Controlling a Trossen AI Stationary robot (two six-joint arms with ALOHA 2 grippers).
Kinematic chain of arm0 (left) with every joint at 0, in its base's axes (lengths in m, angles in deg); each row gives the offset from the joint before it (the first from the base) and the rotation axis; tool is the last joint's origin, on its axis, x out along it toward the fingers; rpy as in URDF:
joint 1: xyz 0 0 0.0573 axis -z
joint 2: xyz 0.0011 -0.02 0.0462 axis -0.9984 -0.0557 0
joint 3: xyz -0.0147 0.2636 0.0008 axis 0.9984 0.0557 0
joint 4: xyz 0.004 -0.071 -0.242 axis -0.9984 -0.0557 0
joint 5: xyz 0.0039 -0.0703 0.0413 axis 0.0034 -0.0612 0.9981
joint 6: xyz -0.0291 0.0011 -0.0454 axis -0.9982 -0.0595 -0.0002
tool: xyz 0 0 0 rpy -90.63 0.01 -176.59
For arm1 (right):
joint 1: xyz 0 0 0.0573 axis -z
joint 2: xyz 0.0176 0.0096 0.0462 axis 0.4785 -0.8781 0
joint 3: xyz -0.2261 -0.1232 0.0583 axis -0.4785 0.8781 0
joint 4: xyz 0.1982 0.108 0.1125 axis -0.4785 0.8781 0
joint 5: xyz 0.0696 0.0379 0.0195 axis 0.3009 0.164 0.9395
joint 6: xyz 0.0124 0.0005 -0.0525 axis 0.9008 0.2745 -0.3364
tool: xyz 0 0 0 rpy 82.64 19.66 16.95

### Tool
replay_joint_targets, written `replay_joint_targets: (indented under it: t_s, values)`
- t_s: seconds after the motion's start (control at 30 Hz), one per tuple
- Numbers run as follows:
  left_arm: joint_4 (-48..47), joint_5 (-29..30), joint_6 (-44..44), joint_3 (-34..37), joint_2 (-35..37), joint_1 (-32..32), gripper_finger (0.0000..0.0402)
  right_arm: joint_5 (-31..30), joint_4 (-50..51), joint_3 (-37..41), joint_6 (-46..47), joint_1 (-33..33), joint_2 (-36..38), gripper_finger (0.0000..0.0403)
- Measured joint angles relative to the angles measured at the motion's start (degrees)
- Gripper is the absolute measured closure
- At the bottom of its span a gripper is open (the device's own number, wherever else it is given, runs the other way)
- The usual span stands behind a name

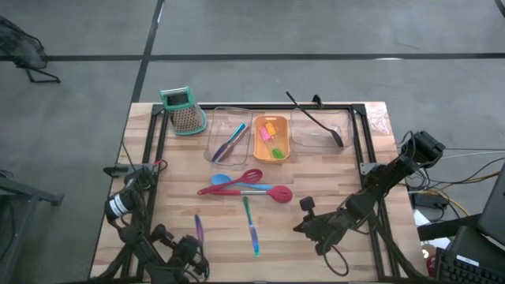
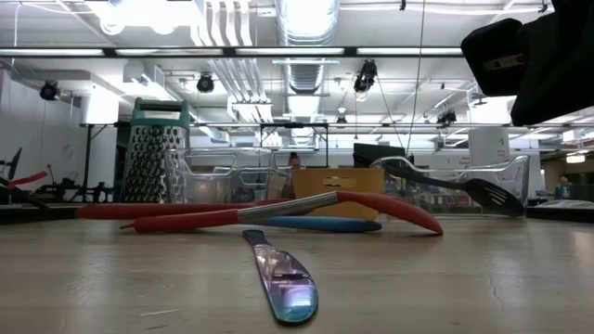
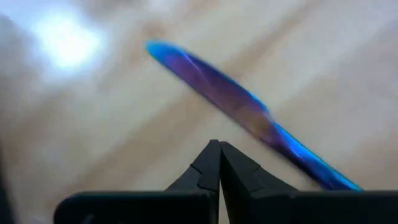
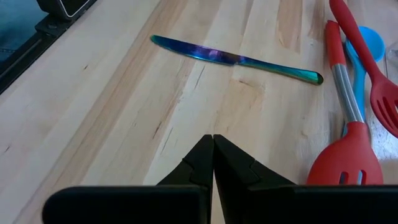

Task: Pick & Place Kitchen Items
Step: Put the left blue knife into the left transparent bin

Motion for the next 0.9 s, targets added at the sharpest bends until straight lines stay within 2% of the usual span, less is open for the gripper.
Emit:
replay_joint_targets:
  t_s: [0.17, 0.43, 0.7, 0.9]
  values:
    - [-1.15, 6.17, 0.83, 1.17, 0.00, -1.23, 0.0398, 0.00, -0.04, 0.00, -0.02, 0.13, 0.00, 0.0394]
    - [6.39, 2.90, 7.70, 5.92, 0.09, -4.23, 0.0391, 0.00, -0.04, 0.00, 0.00, 0.15, 0.00, 0.0394]
    - [10.38, 0.37, 7.73, 5.23, 0.51, -4.02, 0.0395, 0.00, -0.06, 0.22, 0.02, 0.15, 0.00, 0.0394]
    - [13.81, 0.86, 7.64, 3.97, 0.54, -3.68, 0.0390, 0.00, -0.07, 0.24, 0.20, 0.11, 0.00, 0.0394]
